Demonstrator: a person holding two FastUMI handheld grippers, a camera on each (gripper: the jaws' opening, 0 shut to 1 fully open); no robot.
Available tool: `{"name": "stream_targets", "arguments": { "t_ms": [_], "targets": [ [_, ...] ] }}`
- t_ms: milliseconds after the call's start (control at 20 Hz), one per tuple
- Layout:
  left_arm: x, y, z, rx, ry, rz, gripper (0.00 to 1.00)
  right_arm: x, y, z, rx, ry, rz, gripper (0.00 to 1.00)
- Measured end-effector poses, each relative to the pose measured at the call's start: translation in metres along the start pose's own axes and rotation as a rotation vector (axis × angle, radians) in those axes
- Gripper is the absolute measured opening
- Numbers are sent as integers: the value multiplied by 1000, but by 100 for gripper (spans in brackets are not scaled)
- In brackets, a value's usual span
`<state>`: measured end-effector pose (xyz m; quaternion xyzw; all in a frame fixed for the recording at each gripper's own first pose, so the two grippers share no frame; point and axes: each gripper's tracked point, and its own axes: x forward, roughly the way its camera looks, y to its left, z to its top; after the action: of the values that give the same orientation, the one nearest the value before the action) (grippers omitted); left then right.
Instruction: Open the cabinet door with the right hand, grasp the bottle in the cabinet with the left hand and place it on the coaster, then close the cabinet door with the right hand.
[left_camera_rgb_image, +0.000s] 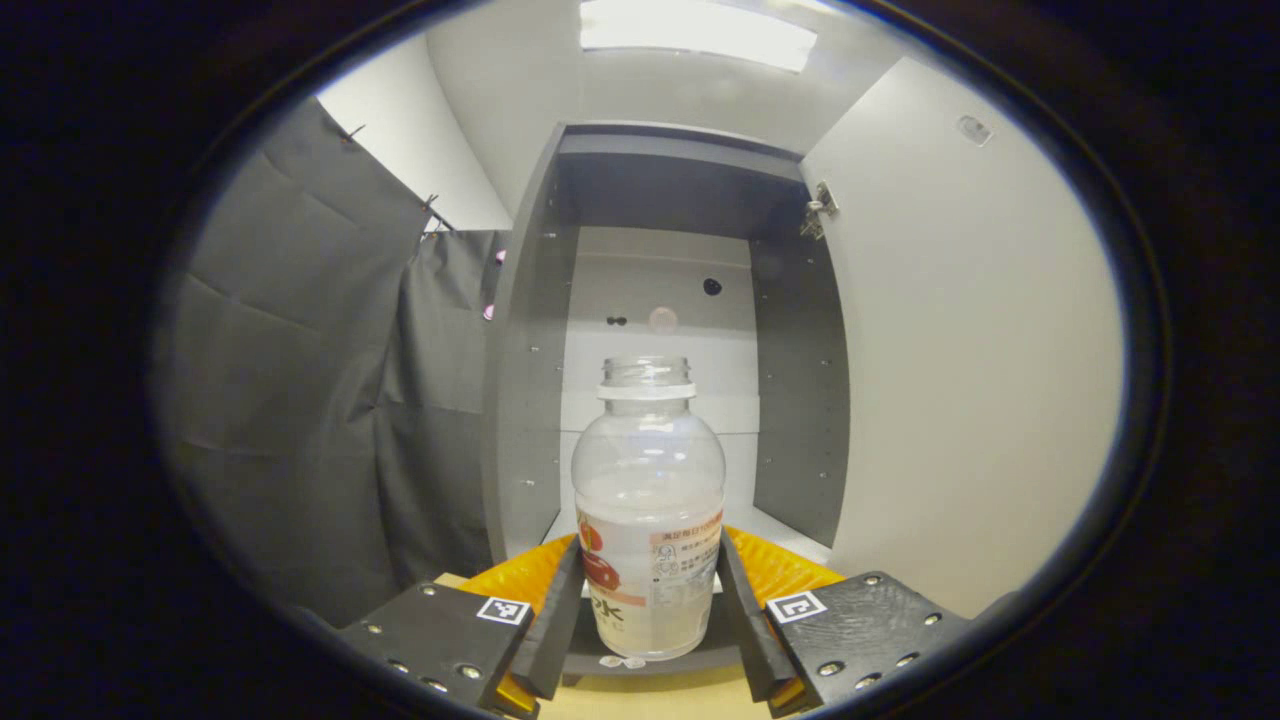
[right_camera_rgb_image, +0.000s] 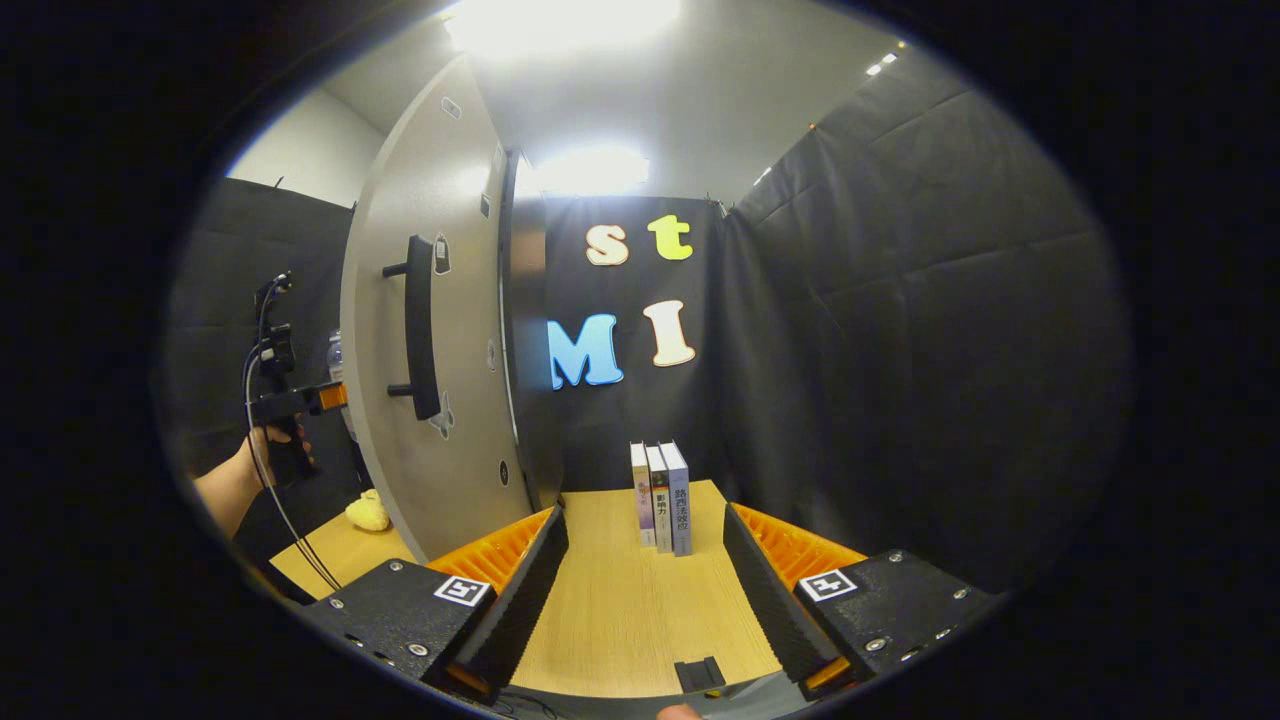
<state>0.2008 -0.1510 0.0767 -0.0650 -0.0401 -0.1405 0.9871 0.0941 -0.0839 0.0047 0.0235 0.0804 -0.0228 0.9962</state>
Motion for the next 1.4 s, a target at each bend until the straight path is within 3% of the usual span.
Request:
{"name": "stream_targets", "arguments": {
  "t_ms": [250, 300, 350, 450, 500, 900, 1400],
  "targets": [
    [-46, 2, -7, 34, -11, 19, 77, 2, 5, 0, -24, -16, 39, 96],
    [-54, 2, -8, 39, -16, 22, 70, 2, 7, -1, -24, -22, 48, 96],
    [-62, 2, -9, 46, -18, 25, 77, -1, 10, -2, -21, -25, 54, 96],
    [-81, 1, -15, 51, -13, 25, 77, -8, 11, -4, -11, -30, 54, 96],
    [-89, -1, -18, 53, -6, 21, 70, -12, 12, -4, -4, -34, 53, 96],
    [-165, 7, -60, 65, 53, 18, 70, -54, 25, -10, 15, -15, 57, 96],
    [-213, 27, -144, 25, 138, 46, 71, -83, 27, -31, 4, 15, 43, 96]
  ]
}}
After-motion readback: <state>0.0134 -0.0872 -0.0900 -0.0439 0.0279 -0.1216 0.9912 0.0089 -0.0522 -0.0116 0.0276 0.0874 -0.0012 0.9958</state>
